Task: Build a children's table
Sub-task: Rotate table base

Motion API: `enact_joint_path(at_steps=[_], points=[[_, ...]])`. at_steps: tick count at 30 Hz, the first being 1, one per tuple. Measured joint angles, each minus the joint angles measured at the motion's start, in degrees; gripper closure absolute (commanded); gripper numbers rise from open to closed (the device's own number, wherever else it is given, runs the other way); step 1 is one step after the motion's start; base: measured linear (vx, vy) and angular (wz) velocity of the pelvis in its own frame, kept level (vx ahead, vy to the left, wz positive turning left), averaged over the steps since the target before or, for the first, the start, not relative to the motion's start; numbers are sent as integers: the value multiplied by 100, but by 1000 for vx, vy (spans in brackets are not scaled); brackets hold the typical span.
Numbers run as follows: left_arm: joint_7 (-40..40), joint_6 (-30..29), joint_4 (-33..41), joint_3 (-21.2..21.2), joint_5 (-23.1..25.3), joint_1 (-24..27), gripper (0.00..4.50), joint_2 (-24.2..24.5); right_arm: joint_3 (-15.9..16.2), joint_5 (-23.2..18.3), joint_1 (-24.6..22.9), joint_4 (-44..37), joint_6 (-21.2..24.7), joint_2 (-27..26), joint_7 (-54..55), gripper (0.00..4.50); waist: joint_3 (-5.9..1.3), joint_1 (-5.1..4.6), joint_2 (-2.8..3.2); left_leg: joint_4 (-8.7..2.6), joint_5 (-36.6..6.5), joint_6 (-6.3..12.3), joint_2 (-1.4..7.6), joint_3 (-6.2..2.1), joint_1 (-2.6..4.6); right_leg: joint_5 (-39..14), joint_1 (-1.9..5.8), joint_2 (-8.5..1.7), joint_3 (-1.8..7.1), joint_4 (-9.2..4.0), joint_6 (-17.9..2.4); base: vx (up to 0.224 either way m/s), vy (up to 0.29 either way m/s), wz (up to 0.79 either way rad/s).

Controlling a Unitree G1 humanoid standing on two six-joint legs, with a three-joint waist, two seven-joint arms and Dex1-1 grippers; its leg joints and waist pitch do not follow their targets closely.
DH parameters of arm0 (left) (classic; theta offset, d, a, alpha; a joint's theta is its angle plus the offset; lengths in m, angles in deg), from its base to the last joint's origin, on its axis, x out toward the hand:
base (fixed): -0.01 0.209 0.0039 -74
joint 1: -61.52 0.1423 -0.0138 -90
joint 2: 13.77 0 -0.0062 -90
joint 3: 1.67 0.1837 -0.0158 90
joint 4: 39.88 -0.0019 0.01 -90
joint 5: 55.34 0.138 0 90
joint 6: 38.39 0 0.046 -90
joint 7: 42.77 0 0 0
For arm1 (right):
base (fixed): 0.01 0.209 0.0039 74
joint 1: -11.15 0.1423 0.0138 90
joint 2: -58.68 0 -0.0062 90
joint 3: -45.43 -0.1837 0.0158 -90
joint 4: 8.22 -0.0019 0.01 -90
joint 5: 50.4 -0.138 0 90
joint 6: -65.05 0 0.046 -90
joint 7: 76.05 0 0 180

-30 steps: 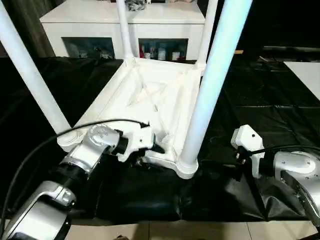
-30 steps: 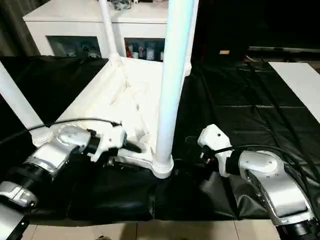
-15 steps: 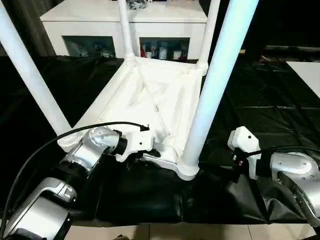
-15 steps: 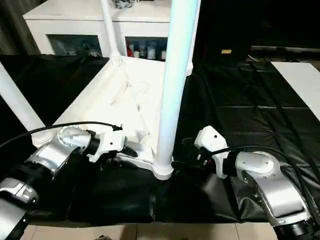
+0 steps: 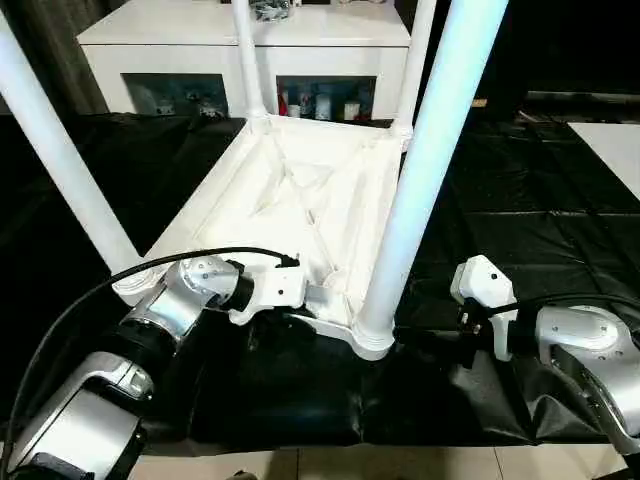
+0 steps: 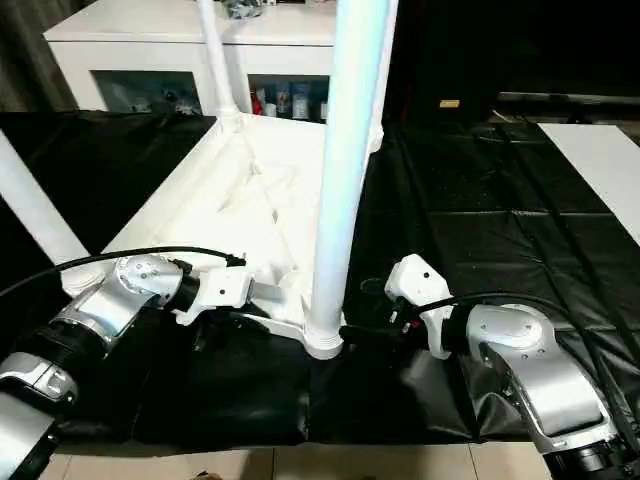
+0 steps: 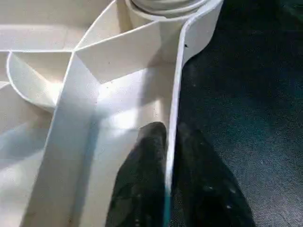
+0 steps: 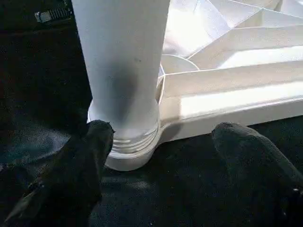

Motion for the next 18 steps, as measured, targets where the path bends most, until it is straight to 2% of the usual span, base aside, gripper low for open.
enact_joint_path(at_steps=[3, 5, 10, 14, 18], points=[[-151, -315, 245, -32, -108, 106, 430, 45, -7, 5, 25, 34, -13, -82, 66, 69, -3, -22, 5, -1, -1, -1, 0, 0, 4, 1, -1, 1, 2, -1, -8, 0, 0, 0], [-203, -733, 758, -81, -179, 370, 446, 178, -9, 69, 107, 164, -81, -175, 236, 69, -11, -76, 17, -6, -8, -8, 0, 3, 5, -6, -5, 1, 3, -3, -10, 0, 0, 0], [-225, -1236, 1596, -104, -234, 843, 446, 288, -124, 126, 233, 327, -156, -228, 496, 69, -36, -108, 56, -29, -12, -11, 0, 6, 18, -25, -2, 2, 0, 0, -8, 0, 0, 0], [165, -2007, 2494, -293, -214, 1431, 446, 386, -132, 129, 254, 340, -161, -270, 576, 69, -48, -164, 75, -37, -12, -13, -1, 5, 19, -29, 0, 4, 3, 1, 0, 0, 0, 0], [886, -2749, 3124, -507, -80, 1825, 446, 198, -136, 133, 254, 392, -163, -326, 638, 69, -61, -248, 95, -38, -14, -17, -4, 2, 34, -41, -1, 4, 3, 1, 19, 0, 0, 0]])
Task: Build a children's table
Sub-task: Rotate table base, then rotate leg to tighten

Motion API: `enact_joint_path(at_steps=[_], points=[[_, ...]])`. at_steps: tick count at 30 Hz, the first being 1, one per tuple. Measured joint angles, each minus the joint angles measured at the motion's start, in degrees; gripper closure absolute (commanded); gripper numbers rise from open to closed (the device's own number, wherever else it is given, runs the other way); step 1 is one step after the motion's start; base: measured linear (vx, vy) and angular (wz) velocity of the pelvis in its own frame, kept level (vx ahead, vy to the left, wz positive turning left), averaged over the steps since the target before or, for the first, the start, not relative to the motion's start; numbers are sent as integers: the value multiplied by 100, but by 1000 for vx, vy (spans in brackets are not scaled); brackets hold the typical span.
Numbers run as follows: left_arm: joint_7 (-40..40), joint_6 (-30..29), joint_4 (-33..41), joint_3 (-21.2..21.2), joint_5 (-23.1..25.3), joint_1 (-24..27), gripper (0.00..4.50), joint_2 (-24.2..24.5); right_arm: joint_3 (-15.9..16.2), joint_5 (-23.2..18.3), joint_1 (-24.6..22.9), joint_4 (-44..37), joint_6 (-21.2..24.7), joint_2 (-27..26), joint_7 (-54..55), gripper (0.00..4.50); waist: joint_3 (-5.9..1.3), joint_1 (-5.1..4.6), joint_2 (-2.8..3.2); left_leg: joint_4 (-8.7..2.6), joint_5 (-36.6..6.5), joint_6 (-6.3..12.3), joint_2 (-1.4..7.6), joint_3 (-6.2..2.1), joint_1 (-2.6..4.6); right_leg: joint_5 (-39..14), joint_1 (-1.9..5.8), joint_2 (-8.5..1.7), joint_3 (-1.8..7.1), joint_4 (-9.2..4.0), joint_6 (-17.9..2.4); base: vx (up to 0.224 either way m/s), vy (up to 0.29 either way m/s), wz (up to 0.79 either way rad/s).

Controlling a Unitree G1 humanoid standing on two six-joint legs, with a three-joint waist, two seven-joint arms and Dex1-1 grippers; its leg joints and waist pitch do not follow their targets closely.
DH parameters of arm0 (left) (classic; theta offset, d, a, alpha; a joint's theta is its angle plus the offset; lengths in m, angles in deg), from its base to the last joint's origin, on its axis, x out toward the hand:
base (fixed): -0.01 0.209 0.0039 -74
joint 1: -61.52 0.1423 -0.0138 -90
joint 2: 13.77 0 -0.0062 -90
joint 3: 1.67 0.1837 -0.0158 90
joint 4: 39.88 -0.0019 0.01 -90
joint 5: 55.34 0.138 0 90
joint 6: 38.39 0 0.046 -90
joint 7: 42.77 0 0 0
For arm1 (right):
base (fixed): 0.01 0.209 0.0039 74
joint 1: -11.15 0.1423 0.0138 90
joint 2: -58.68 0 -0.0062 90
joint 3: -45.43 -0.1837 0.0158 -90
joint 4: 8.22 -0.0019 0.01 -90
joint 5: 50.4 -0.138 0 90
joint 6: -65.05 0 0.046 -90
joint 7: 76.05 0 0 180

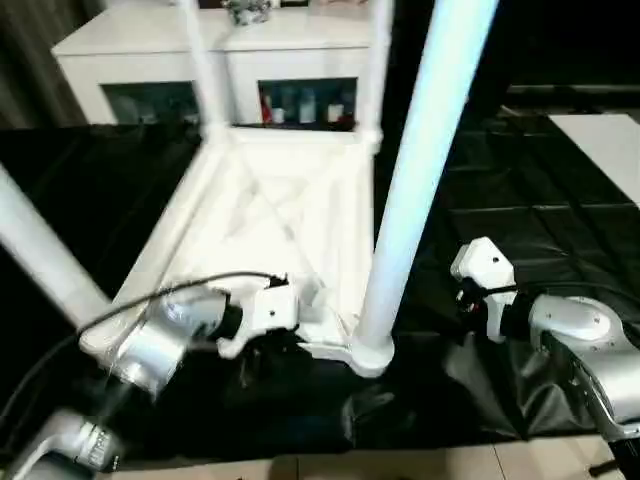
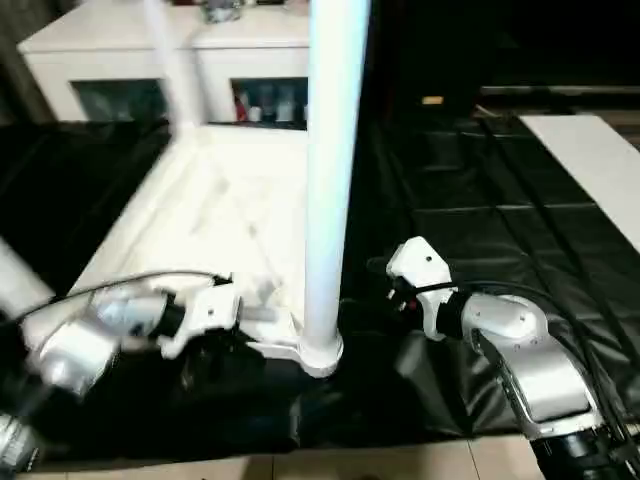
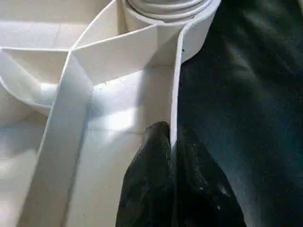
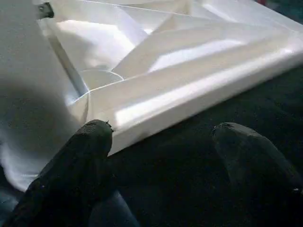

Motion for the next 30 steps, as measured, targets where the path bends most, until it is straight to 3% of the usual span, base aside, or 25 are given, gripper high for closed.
enact_joint_path(at_steps=[6, 9, 12, 15, 20, 23, 30], points=[[1732, -725, -254, -722, 97, -40, 446, -798, 3, 124, 52, 199, -9, -78, 165, 69, 15, -172, -18, 4, 0, -1, -22, -56, 24, -1, -18, -3, -22, -8, 3, 0, 0, 0], [2107, -823, -361, -923, 75, -112, 446, -888, 3, 137, 68, 269, -10, -78, 197, 69, 25, -179, -39, 4, -1, -2, -81, -166, -14, -1, -51, -2, -28, -13, 3, 0, 0, 0], [1917, -528, -361, -886, -47, -97, 446, -878, 4, 148, 75, 271, -10, -82, 231, 69, 20, -54, -32, 3, 0, -1, -84, -164, -35, 4, -76, -2, -17, -11, 1, 0, 0, 0], [1477, 56, -341, -676, -91, -19, 446, -777, 8, 164, 100, 271, -10, -109, 233, 69, 22, 168, -47, 6, 1, 0, -80, -152, -59, 15, -65, -5, -4, -11, -11, 7, 0, 6], [951, 442, -283, -389, -138, -9, 446, -701, 10, 165, 225, 270, -10, -138, 234, 69, 22, 448, -47, 4, 1, 4, -70, -56, -58, 17, -30, -10, 86, -4, -14, 14, 4, 12], [851, 532, -292, -304, -142, -23, 446, -670, 22, 100, 216, 254, -10, -149, 106, 69, 22, 459, -50, 5, 0, 15, -73, -17, -58, 7, -30, -11, 133, -4, 3, 0, 0, 0], [673, 778, -638, -189, -90, -264, 446, -593, 108, -71, 45, 92, -101, 28, -413, 69, 18, 450, -87, 3, 2, 18, -71, -17, -55, -21, -24, -10, 136, 3, 49, 0, 0, 0]])
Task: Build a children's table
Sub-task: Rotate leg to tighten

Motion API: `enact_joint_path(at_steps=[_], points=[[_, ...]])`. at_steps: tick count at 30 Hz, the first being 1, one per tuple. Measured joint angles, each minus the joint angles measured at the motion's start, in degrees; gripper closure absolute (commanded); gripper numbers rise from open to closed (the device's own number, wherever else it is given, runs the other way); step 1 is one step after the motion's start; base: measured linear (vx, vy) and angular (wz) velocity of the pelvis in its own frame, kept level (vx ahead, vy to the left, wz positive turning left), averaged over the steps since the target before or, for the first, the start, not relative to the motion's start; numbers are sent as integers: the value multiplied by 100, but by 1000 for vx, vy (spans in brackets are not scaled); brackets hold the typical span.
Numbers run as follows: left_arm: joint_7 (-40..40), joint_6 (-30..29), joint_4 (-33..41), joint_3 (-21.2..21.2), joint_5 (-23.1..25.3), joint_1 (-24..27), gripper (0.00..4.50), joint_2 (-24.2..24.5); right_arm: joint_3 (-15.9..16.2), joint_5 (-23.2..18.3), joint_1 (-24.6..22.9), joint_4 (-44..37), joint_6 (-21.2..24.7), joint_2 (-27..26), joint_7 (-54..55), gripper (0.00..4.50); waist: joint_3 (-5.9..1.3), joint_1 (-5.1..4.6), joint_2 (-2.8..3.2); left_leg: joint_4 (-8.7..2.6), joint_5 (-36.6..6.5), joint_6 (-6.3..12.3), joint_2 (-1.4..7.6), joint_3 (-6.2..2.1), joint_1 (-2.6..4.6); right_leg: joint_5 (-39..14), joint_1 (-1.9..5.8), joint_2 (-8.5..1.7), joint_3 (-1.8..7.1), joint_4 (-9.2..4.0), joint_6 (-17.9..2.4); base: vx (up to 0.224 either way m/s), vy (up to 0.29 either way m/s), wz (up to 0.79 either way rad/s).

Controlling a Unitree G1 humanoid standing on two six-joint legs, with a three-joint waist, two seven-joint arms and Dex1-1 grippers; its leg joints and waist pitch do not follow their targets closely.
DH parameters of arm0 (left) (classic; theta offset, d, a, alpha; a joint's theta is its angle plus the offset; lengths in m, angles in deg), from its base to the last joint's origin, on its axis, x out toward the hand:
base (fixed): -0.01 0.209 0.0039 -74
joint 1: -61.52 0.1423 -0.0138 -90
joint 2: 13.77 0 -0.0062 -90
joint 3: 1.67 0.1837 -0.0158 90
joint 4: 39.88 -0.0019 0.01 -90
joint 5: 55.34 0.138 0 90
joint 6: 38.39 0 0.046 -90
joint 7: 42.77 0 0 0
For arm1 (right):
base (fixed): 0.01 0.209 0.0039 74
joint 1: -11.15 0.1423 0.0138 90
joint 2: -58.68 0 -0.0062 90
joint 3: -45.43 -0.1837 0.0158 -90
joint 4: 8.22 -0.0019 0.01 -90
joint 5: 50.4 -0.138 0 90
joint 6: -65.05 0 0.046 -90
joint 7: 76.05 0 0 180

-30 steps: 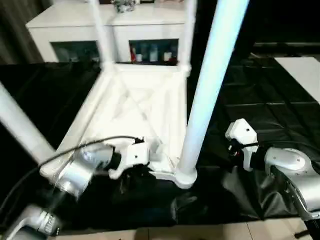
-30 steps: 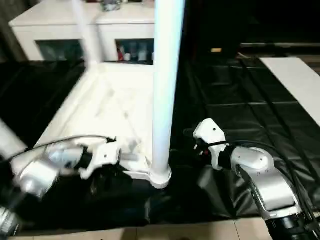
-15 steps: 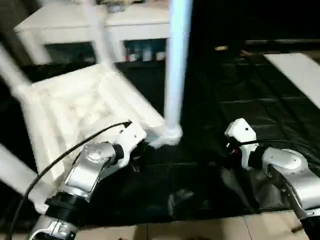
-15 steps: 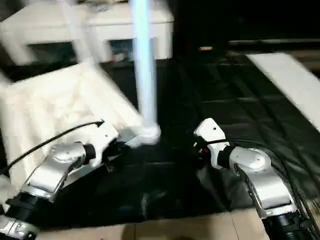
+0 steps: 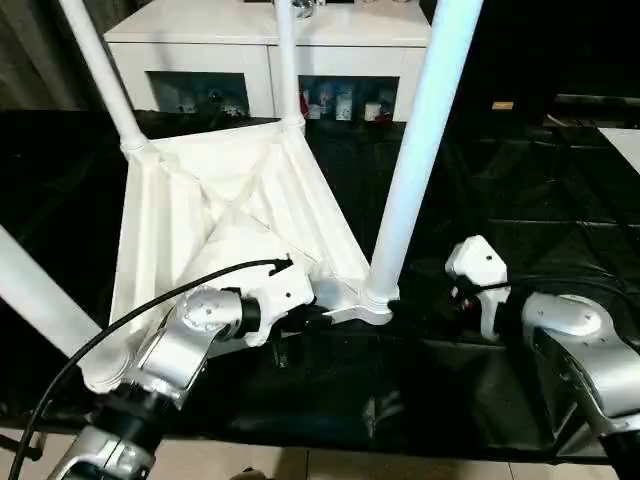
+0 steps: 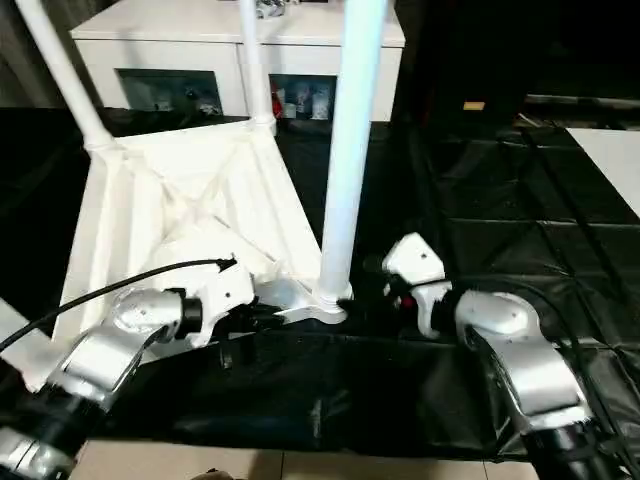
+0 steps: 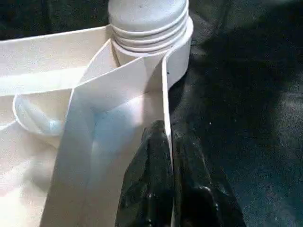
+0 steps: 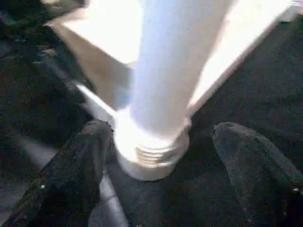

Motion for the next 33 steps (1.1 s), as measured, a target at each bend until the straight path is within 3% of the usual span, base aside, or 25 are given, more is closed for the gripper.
enact_joint_path(at_steps=[3, 8, 13, 19, 25, 33], points=[[-79, 134, -165, 24, 10, -101, 449, -7, -1, -94, 5, 5, 0, -17, -164, 52, 2, -8, -24, 1, 0, 0, -1, 0, -1, 0, 1, 0, 2, -1, 1, 0, 0, 0], [-280, 295, -348, 101, -30, -221, 450, -41, 185, 161, 335, 567, -237, -161, -130, 12, 1, 15, -46, 5, 1, 1, -2, 4, -9, 0, 9, -2, 9, -4, -1, 0, 0, 0], [-528, 391, -357, 173, -53, -250, 450, -66, 371, 424, 525, 1023, -484, -163, -148, 12, 1, 35, -46, 4, 7, 10, -1, 6, -19, 3, 26, -6, 10, -2, -7, 0, 0, 0], [-611, 493, -467, 243, -52, -348, 450, -109, 413, 430, 651, 1303, -616, -164, -452, 12, 1, 37, -45, 8, 18, 27, -1, 7, -45, 2, 24, -9, 10, -3, -5, 0, 0, 0], [-621, 557, -552, 242, -51, -383, 450, -113, 414, 373, 678, 1534, -670, -268, -526, 80, 1, 17, -46, 9, 20, 29, 0, 5, -53, 3, 24, -9, 9, -1, -5, 0, 0, 0], [-675, 610, -598, 240, -51, -405, 450, -111, 414, 364, 678, 1582, -710, -303, -656, 137, 1, 12, -45, 9, 20, 30, 1, 5, -60, 2, 24, -9, 8, 0, -5, 0, 0, 0]])
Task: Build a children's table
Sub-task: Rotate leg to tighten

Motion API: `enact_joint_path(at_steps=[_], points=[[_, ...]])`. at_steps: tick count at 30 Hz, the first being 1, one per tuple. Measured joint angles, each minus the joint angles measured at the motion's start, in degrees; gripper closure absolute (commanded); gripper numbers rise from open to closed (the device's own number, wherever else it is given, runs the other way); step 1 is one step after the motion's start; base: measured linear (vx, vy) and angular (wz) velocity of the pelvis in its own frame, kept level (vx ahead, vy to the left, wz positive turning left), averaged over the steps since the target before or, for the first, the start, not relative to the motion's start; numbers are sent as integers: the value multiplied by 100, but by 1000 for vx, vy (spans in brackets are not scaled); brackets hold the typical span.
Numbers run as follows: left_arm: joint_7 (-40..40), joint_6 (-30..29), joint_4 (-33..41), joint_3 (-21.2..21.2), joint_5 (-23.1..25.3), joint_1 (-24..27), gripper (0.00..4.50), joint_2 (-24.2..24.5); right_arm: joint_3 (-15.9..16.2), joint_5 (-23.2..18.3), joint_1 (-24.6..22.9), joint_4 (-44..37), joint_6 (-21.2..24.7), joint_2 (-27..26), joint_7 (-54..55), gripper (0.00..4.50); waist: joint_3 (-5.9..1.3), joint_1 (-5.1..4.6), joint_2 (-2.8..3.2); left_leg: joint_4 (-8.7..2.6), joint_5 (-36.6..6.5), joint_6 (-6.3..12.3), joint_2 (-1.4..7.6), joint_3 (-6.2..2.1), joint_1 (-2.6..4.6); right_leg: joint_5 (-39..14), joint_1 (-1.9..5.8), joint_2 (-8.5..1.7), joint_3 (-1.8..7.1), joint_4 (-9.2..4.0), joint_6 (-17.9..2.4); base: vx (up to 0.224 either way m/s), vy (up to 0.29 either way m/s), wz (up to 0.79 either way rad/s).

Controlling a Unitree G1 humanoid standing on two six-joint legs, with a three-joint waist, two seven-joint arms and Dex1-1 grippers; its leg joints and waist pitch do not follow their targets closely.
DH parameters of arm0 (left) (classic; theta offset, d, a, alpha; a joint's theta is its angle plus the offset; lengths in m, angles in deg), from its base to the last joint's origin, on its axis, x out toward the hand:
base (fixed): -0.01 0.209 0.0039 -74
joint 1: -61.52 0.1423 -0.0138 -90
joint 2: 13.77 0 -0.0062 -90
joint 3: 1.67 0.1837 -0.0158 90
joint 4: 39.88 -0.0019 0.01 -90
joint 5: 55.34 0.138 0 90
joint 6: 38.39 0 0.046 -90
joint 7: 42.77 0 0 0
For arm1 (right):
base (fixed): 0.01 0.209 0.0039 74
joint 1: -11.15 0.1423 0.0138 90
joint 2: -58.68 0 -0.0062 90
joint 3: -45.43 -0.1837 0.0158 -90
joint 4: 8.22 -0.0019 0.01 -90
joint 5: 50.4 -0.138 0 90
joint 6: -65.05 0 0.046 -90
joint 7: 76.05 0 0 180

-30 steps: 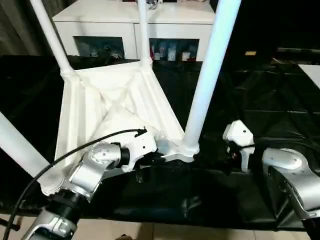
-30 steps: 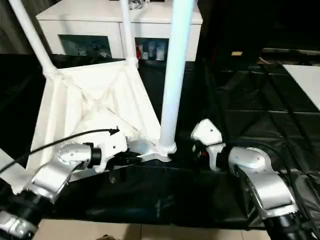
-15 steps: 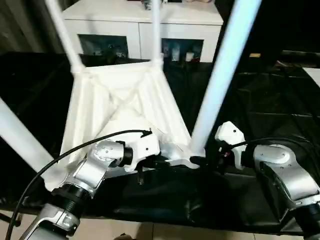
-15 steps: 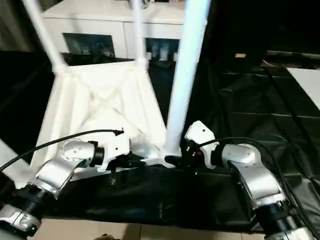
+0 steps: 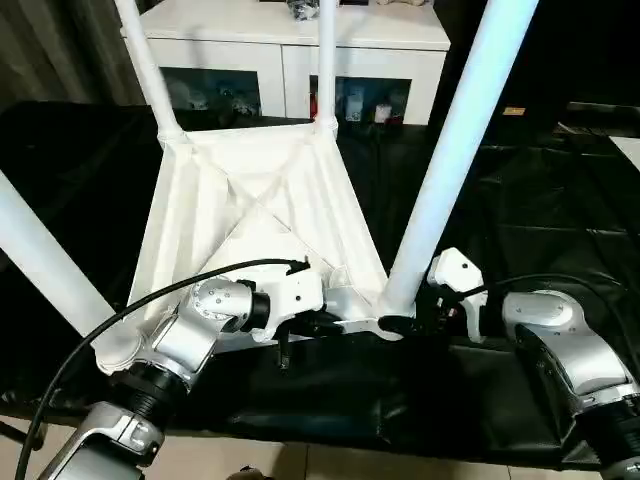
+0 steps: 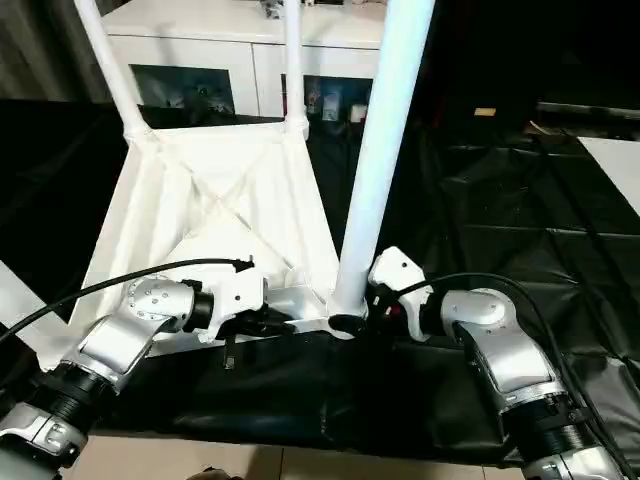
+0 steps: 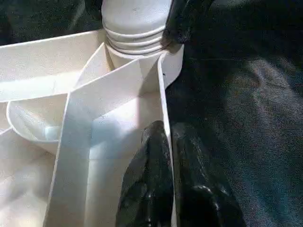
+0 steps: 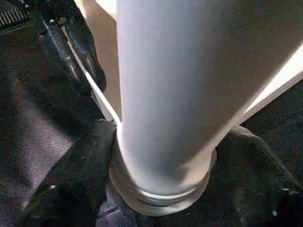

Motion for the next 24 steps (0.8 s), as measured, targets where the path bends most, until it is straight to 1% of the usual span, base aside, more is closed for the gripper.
enact_joint_path(at_steps=[1, 6, 8, 9, 10, 12, 14, 15, 16, 19, 21, 24], points=[[-11, 0, 0, -2, -1, 0, 450, 3, 0, -1, 0, 4, -9, -3, -13, 156, 0, 0, 0, 0, 0, 0, 0, 0, 0, 0, 0, 0, -1, 0, 0, 0, 0, 0], [-34, 0, -16, -19, -10, 0, 450, 29, -61, -30, -11, 67, -12, -108, -4, 175, 0, -20, -1, 0, 0, 0, 1, -1, 0, 1, 0, 1, -1, 0, -1, 0, 0, 0], [-15, 2, -72, -45, -8, -14, 450, 31, -98, -66, -12, 172, -41, -235, 107, 178, -2, -36, -5, 0, 0, -1, 3, -2, 4, 1, 0, 3, -2, 3, -1, 0, 0, 0], [68, -30, -130, -63, 8, -49, 450, 9, -148, -73, -13, 257, -62, -395, 274, 179, -5, -48, -8, 0, 0, -1, 5, -3, 7, 0, 0, 5, -3, 3, 0, 0, 0, 0], [201, -118, -230, -115, 33, -114, 450, -33, -262, -65, -12, 400, -85, -603, 598, 180, -5, -70, -16, 0, 0, -2, 8, -4, 8, -7, -1, 8, -6, 3, 12, 0, 0, 0], [497, -373, -366, -222, 113, -211, 450, -200, -439, 25, -5, 587, -131, -1038, 1319, 181, -5, -176, -17, 0, 1, -3, 5, -4, 8, -8, -4, 8, -3, 2, 14, 0, 0, 0], [796, -591, -451, -263, 177, -283, 450, -406, -540, 78, 3, 695, -145, -1338, 1944, 181, -5, -254, -17, 0, 1, -3, -3, -6, 11, -10, -5, 2, -1, -9, 17, 0, 0, 0], [976, -695, -542, -276, 223, -358, 450, -508, -587, 135, 52, 766, -100, -1514, 2302, 182, -6, -282, -19, 1, 1, -4, -4, -7, 16, -10, -2, 2, -1, -10, 18, 0, 0, 0], [1319, -878, -726, -313, 292, -501, 450, -695, -692, 306, 214, 916, 11, -1818, 2974, 182, -5, -351, -22, 1, 1, -4, -5, -7, 15, -11, -8, 3, -1, -13, 20, 0, 0, 0], [2247, -1234, -1250, -397, 429, -871, 450, -1316, -821, 686, 608, 1351, 146, -2365, 4452, 183, -10, -377, -11, -2, 1, -4, -12, -23, 13, -12, -10, 2, -10, -61, 21, 0, 0, 0], [2558, -1248, -1396, -410, 439, -936, 450, -1527, -844, 806, 723, 1519, 147, -2503, 4873, 183, -15, -388, -2, -12, 0, -3, -13, -27, 12, -12, -5, 3, -17, -102, 21, 0, 0, 0], [2759, -1229, -1549, -464, 463, -972, 450, -1662, -855, 976, 836, 1786, -34, -2635, 5109, 183, -26, -402, 15, -9, 0, -2, -27, -29, 16, -12, 0, -2, -10, -116, 21, 0, 0, 0]])
